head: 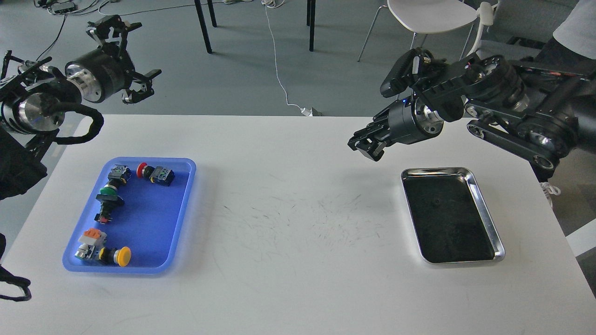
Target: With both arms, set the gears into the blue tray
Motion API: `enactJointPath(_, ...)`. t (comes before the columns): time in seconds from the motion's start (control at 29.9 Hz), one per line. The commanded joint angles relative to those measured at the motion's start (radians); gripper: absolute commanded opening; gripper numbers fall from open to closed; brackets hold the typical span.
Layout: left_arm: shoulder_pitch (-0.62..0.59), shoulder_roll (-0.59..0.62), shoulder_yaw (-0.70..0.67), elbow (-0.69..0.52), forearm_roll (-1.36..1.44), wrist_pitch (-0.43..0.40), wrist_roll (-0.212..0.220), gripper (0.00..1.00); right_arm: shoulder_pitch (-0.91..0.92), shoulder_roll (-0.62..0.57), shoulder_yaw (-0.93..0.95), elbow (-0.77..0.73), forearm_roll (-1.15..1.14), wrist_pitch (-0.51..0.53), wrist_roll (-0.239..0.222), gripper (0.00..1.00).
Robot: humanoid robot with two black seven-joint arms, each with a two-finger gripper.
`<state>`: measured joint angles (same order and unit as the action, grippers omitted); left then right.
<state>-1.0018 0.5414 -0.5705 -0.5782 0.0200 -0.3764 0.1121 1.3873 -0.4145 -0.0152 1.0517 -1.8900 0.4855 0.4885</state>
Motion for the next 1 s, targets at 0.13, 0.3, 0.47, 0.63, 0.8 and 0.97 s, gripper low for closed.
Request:
enactJointPath(0.13,0.000,0.029,0.000,-0.023,0.000,-0.003,0.000,0.99,0.001,0.126,0.021,-0.003,0.000,-0.036,0.000,0.02)
enactJointPath(0.3,0.000,0.040,0.001,-0.023,0.000,-0.004,0.001,0.99,-0.014,0.209,0.018,-0.025,-0.001,-0.071,0.000,0.02)
enactJointPath(0.47,0.000,0.049,0.001,-0.025,0.000,-0.006,0.000,0.99,-0.050,0.295,0.023,-0.084,0.000,-0.157,0.000,0.02)
enactJointPath(0.63,0.000,0.061,0.001,-0.025,0.000,-0.010,0.000,0.99,-0.120,0.382,0.087,-0.131,0.003,-0.202,0.000,0.02)
enactJointPath(0.8,0.000,0.072,0.003,-0.025,0.000,-0.019,0.000,0.99,-0.230,0.415,0.213,-0.182,0.023,-0.200,0.000,0.02)
enactJointPath(0.97,0.000,0.078,0.004,-0.025,0.000,-0.021,0.000,0.99,-0.298,0.415,0.267,-0.234,0.060,-0.203,0.000,0.02)
